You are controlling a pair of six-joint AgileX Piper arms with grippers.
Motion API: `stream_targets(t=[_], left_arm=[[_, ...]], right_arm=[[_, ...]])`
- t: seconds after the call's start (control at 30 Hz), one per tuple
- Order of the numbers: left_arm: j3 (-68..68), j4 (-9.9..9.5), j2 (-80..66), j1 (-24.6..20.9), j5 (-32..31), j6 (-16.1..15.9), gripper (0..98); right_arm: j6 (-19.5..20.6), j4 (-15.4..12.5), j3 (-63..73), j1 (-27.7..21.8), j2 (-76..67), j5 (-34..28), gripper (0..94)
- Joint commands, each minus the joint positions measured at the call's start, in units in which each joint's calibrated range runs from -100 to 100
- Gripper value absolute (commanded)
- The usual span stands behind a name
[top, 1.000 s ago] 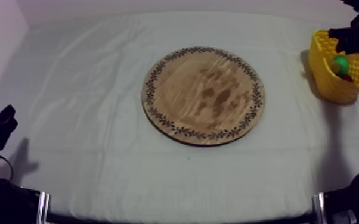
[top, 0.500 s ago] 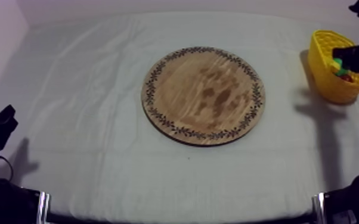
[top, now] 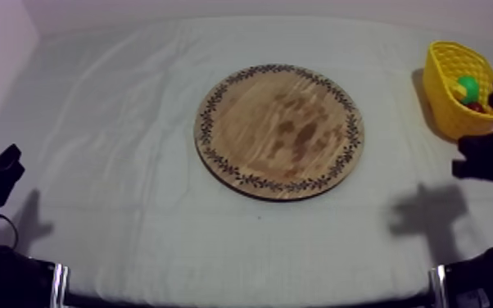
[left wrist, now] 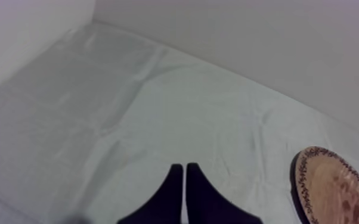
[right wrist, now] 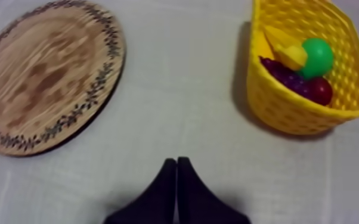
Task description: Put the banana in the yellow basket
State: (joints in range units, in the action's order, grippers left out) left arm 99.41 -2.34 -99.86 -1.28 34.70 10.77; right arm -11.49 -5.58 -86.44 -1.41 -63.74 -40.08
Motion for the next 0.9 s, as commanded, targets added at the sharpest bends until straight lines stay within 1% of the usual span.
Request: stream_targets(t=[0.0, 0.27, 0.37, 0.43, 0.53, 0.63, 0.67, 0.73, 0.77, 0.87], left_arm=[[0.04, 0.02, 0.03, 0.01, -0.01, 0.00, 0.1], [0.04, 0.02, 0.03, 0.01, -0.01, 0.00, 0.1], [0.04, 0.02, 0.03, 0.01, -0.01, 0.00, 0.1], [0.04, 0.02, 0.03, 0.01, -0.01, 0.00, 0.1], [0.04, 0.02, 0.03, 0.01, -0.01, 0.00, 0.1], [0.04, 0.02, 0.03, 0.01, -0.01, 0.00, 0.1], [0.04, 0.02, 0.03, 0.01, -0.01, 0.00, 0.1], [0.04, 0.02, 0.03, 0.01, -0.01, 0.00, 0.1], [0.04, 0.02, 0.03, 0.01, -0.01, 0.00, 0.1], [0.04, 0.02, 0.03, 0.01, -0.01, 0.00, 0.1]], right_arm=[[0.79, 0.71, -2.81, 1.41, -13.97, -1.45, 0.7], [1.04, 0.53, -7.25, 0.86, -28.47, -6.71, 0.7], [1.75, 0.17, -7.82, -0.18, -30.74, -8.33, 0.7], [3.01, 0.25, -8.47, -0.62, -31.35, -8.72, 0.7], [5.73, 1.11, -9.68, -0.80, -31.73, -7.89, 0.6], [6.84, 1.81, -10.32, -1.20, -31.86, -6.95, 0.5], [6.86, 2.54, -10.86, -1.26, -31.88, -5.38, 0.4], [5.18, 3.40, -12.12, -1.40, -31.91, 0.33, 0.4], [3.93, 3.64, -12.49, -1.45, -31.91, 1.68, 0.4], [0.83, 3.97, -13.04, -1.53, -31.92, 2.81, 0.3]])
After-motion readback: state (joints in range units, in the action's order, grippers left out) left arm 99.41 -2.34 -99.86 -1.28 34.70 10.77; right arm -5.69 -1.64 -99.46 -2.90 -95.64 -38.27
